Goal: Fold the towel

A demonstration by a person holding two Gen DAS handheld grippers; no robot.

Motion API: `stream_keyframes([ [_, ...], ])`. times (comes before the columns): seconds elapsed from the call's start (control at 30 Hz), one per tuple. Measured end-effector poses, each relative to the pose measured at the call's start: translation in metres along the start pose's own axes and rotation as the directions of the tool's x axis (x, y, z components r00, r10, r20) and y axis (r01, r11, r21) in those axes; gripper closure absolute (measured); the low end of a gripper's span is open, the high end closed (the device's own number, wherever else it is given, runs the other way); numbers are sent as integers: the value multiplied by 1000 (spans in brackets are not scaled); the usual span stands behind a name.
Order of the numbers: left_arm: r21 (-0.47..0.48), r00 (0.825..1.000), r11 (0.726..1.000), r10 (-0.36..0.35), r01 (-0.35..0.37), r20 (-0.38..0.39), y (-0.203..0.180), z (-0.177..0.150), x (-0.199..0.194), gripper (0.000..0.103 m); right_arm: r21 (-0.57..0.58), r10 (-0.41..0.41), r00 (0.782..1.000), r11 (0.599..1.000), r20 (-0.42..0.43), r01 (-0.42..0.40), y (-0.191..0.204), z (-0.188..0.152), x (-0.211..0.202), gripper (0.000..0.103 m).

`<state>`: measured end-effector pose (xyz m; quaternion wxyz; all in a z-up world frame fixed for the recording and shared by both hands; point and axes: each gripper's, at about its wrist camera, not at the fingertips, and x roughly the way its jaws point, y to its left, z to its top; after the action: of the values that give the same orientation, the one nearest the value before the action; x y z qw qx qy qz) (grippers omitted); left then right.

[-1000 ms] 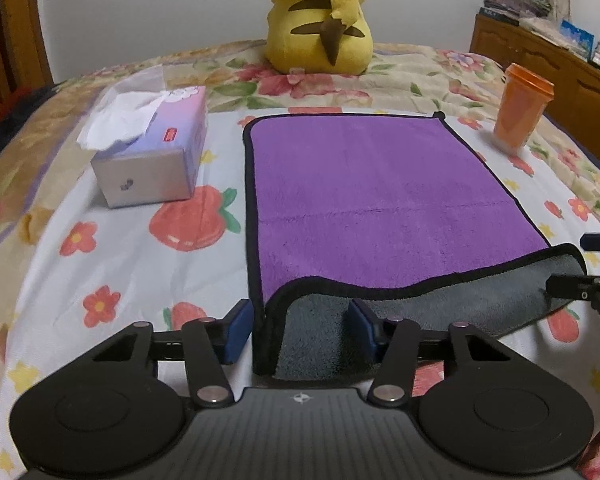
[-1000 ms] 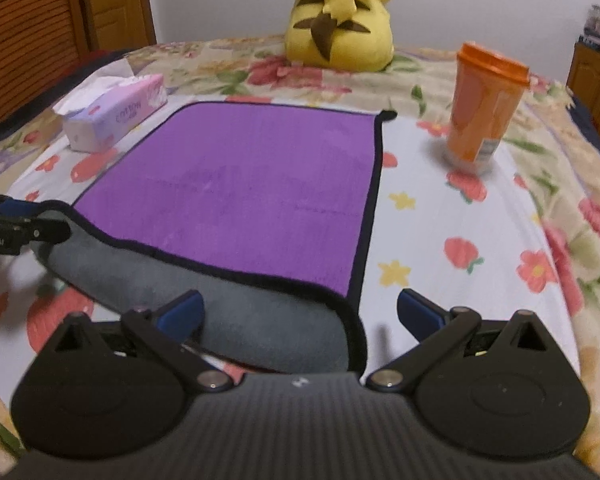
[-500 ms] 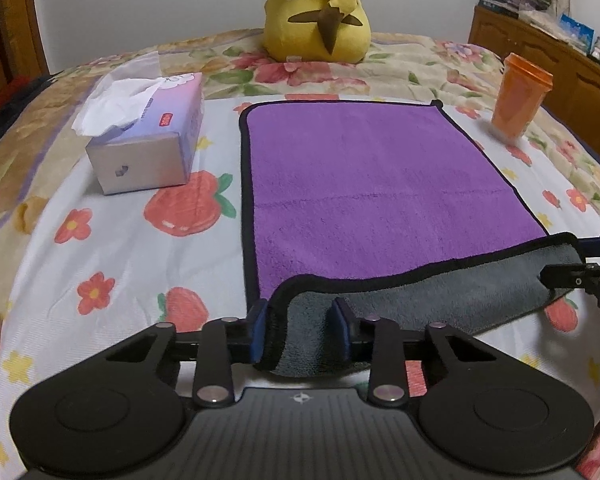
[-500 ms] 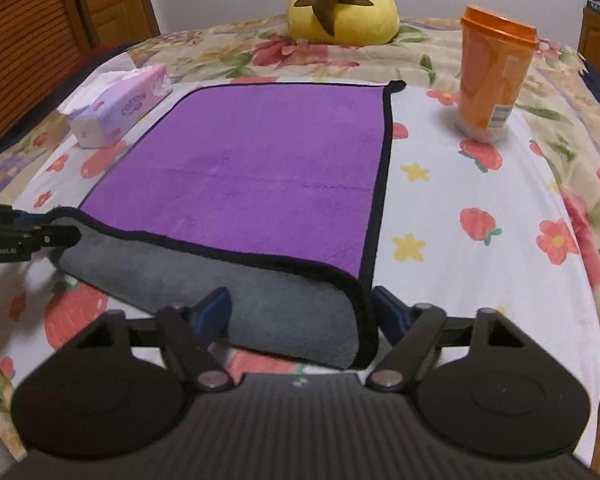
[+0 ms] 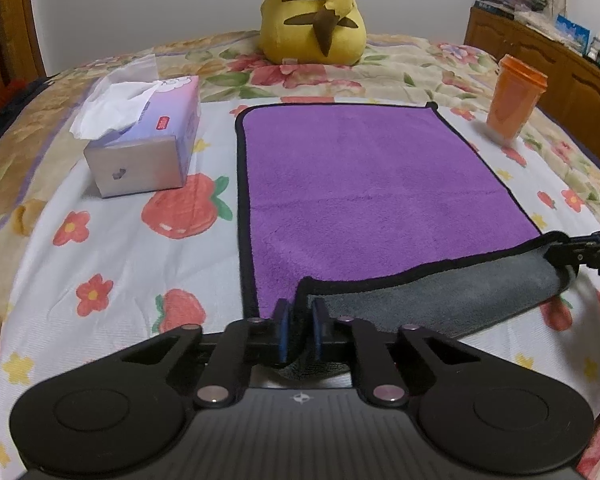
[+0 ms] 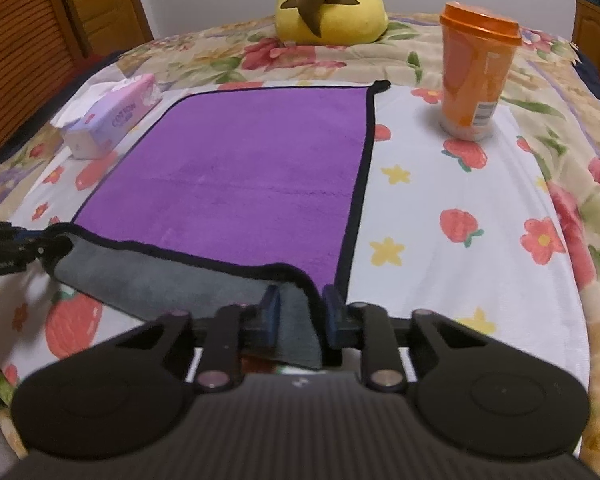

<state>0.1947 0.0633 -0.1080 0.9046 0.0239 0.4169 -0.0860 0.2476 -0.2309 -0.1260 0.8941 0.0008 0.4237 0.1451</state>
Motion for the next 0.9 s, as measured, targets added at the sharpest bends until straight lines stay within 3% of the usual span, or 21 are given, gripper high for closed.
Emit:
stream_keyframes([
  [0.07,2,1000,1000,-6,6,10,0,1,-3,92,-20,-3,1000,1000,0,3,2,0,0,92],
  [0.4,22,996,1000,-18,16,83,-8,7,-19,94,-50,-11,1000,999,29,12,3,2,-5,94],
  [0.9,16,979,1000,-23,21,204,-12,16,-44,95,-32,0,987,999,163,6,1,13,-23,94],
])
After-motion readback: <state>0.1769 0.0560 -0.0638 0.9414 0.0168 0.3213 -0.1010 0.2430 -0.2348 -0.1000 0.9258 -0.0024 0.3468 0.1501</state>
